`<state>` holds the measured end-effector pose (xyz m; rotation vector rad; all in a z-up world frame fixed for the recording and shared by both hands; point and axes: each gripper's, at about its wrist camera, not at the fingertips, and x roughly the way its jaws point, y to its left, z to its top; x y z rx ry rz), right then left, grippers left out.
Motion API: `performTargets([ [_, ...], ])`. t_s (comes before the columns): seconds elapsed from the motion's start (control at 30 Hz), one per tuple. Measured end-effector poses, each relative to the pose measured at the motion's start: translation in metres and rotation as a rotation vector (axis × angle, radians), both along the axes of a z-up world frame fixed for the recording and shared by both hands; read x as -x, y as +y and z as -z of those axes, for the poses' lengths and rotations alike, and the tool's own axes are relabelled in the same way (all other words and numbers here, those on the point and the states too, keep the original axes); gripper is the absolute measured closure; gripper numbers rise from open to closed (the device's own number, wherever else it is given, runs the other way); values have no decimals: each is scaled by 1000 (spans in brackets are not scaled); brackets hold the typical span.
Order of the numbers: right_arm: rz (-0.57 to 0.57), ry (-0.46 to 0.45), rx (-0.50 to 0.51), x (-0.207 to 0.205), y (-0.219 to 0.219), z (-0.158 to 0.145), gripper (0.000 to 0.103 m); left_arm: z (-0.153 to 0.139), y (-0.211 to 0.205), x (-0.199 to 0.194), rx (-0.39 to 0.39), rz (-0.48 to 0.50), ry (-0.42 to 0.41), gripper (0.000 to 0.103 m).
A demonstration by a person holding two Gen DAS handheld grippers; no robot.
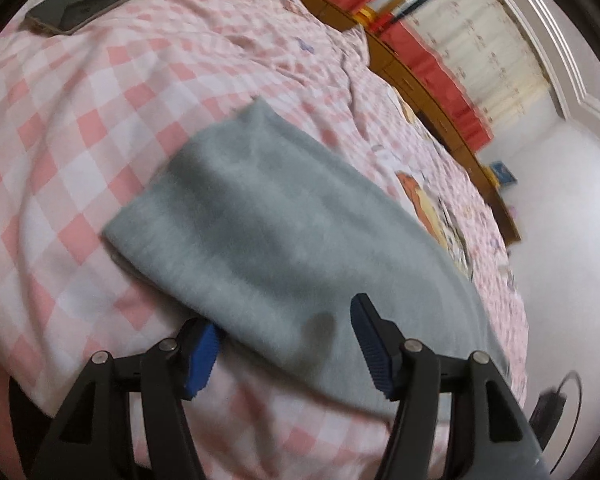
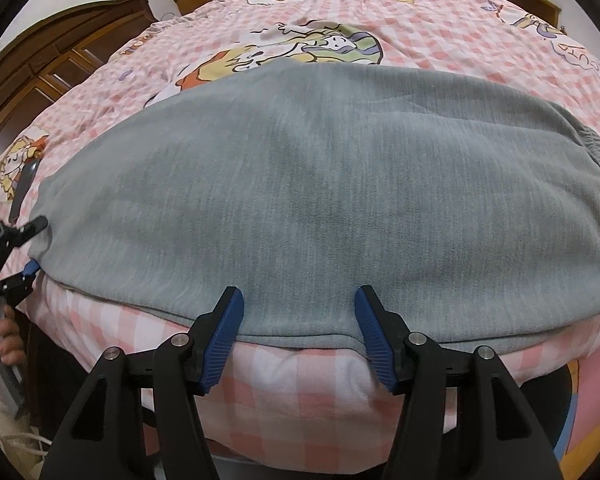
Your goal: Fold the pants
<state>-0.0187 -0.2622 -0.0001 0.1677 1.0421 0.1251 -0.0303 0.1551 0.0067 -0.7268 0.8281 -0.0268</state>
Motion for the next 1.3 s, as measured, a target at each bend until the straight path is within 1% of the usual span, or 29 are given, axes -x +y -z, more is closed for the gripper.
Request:
performTargets([
  [0.13,0,-2,-6,0,0,0,43,6,11,-7,75,-56,-12,39],
  [0.2,0,-6,-4,0,0,1,42,6,8,-7,57,-55,-27,39],
  [0.27,-2,-12,-14,0,1,1,38,4,3,-5,15,-23,-47,39],
  [0.33,-2,-13,-21,0,1,1,36,4,3,-1,11,-9,-63,45],
  [0.37,-4,-13,-19,0,1,1,36,4,5,0,17,-10,-65,50],
  [0.4,-7,-15,-15,0,2,1,36,4,8,1,20,-18,-64,60],
  [0.43,-9,-17,-14,0,2,1,36,3,9,4,20,-21,-68,67],
  [0.47,-11,-18,-16,0,2,1,36,2,11,7,19,-23,-76,79],
  [0.5,-12,-18,-20,0,1,1,36,-1,13,12,21,-21,-94,85],
  [0.57,-14,-16,-31,0,-1,1,36,-11,14,21,20,-14,-136,88],
  [0.63,-14,-15,-37,0,-1,1,36,-21,15,27,11,-7,-177,88],
  [0.67,-14,-15,-38,0,-1,1,36,-23,16,28,12,-2,-177,88],
  [0.73,-16,-15,-37,0,0,1,36,-18,18,25,25,-9,-140,88],
  [0.8,-22,-18,-36,1,0,1,36,-3,24,21,45,-34,-82,87],
  [0.83,-24,-20,-38,1,0,1,36,5,27,19,56,-49,-51,84],
  [0.87,-26,-23,-44,1,-1,1,36,12,28,17,72,-59,-28,78],
  [0.93,-26,-29,-60,2,-2,1,34,21,34,15,141,-82,-30,76],
  [0.97,-27,-32,-66,3,-3,2,33,22,37,12,162,-88,-34,74],
  [1.0,-28,-36,-73,4,-3,2,33,23,37,9,167,-86,-37,71],
  [1.07,-33,-34,-76,4,-2,2,32,22,36,2,154,-85,-36,69],
  [1.13,-37,-26,-73,2,-1,1,31,19,31,0,134,-86,-48,63],
  [1.17,-40,-26,-74,2,-1,1,31,17,28,0,125,-87,-57,58],
  [1.2,-42,-27,-73,3,-1,1,31,15,24,0,101,-85,-66,56],
  [1.3,-44,-33,-72,3,0,1,31,10,15,-2,37,-79,-69,57],
])
